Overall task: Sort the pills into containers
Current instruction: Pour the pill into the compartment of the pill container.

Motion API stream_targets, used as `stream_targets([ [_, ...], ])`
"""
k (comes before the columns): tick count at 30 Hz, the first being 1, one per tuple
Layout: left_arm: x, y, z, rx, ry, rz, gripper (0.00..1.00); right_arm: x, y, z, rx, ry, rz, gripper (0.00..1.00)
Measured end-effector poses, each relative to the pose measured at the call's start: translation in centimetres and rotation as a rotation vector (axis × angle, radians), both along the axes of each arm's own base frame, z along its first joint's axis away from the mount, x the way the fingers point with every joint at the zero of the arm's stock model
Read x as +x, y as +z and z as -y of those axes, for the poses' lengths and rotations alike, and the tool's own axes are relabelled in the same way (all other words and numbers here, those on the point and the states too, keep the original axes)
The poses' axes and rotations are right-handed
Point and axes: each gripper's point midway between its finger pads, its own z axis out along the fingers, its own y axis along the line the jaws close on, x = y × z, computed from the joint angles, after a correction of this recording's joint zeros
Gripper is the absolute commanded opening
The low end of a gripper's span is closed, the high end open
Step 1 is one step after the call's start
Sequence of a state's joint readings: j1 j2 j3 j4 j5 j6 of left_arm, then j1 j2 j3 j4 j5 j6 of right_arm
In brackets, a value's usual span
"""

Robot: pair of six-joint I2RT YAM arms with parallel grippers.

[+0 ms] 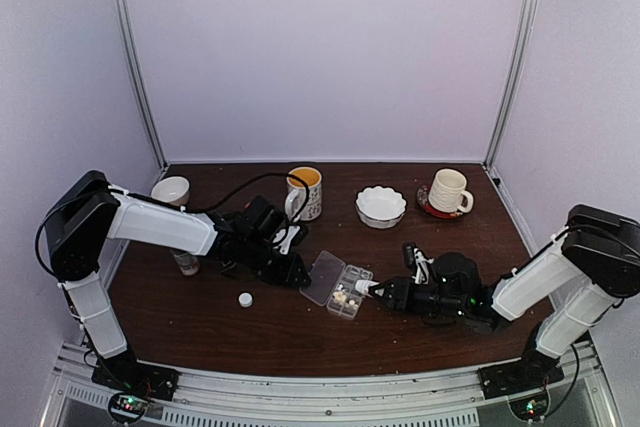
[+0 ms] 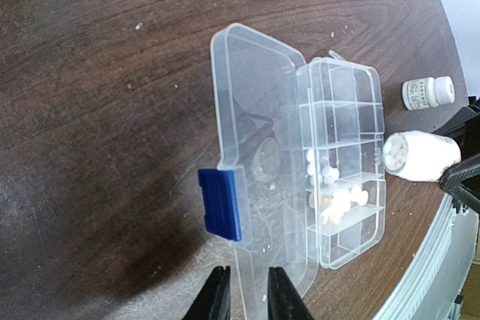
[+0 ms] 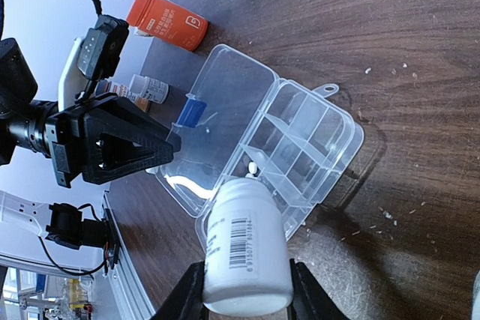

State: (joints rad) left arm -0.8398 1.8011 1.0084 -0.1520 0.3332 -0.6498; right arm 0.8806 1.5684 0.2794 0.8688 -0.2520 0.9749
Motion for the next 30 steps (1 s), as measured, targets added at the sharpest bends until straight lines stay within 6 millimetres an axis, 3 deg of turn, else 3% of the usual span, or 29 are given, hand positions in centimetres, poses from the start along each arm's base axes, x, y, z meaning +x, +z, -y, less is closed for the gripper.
stream_targets([
  [16, -0.13, 0.06, 0.15, -0.001, -0.005, 0.001, 0.21, 0.31, 0.66, -0.45, 0.002, 0.001, 0.017, 0.00],
  [22, -0.18, 0.06, 0.18, -0.001, -0.006, 0.001, 0.21, 0.18, -0.10, -0.05, -0.040, 0.000, 0.008, 0.00],
  [30, 0.04, 0.45, 0.43, -0.008, -0.006, 0.007, 0.21, 0.30, 0.82, -0.06, -0.026, -0.003, 0.028, 0.00],
])
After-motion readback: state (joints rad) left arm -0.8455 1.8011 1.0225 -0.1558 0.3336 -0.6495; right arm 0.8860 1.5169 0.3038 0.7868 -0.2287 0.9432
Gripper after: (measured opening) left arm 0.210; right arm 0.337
